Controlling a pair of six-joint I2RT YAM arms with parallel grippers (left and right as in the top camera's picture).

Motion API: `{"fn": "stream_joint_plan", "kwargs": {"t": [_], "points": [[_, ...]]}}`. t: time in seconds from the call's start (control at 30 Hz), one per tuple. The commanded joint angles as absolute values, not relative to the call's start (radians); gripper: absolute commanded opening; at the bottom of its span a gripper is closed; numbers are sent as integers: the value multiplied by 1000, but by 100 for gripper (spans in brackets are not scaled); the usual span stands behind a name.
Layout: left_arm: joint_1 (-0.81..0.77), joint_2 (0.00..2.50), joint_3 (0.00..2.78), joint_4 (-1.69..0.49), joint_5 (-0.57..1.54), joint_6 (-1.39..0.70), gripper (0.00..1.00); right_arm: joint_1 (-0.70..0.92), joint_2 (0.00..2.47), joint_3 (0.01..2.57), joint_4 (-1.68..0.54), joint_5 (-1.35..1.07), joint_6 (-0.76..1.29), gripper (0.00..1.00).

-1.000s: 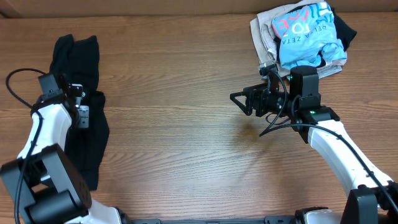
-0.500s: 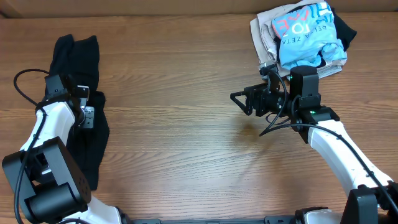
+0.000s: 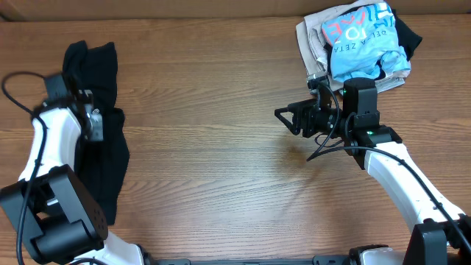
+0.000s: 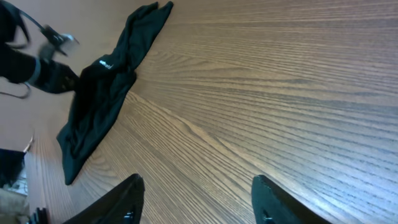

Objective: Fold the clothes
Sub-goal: 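Reach the left gripper to the black garment's top edge and grasp, then lift the black garment with the left gripper toward the right gripper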

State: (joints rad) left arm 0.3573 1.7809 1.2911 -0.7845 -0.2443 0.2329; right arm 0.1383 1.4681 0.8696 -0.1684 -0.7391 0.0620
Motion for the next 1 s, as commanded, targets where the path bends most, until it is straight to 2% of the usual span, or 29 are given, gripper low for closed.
{"fn": "stream_joint_plan", "kwargs": {"t": [0.0,0.27,0.47,0.77,0.97], "points": [[317,1784,1472,-880,-157,122,4,142,1470,888,-162,-734,98,56],[153,1784,1833,-1170,136,95,4,137,1397,892,-226,-738,158,49],[-61,1784,1907,-1210,335,76,4,101,1207,928,-371,-717,158,48],[-428,1828,1899,-1139,332,46,4,-51,921,987,-575,-627,163,50],[-565,1905,1899,-1129,302,12,4,-167,819,988,-660,-629,166,50]]}}
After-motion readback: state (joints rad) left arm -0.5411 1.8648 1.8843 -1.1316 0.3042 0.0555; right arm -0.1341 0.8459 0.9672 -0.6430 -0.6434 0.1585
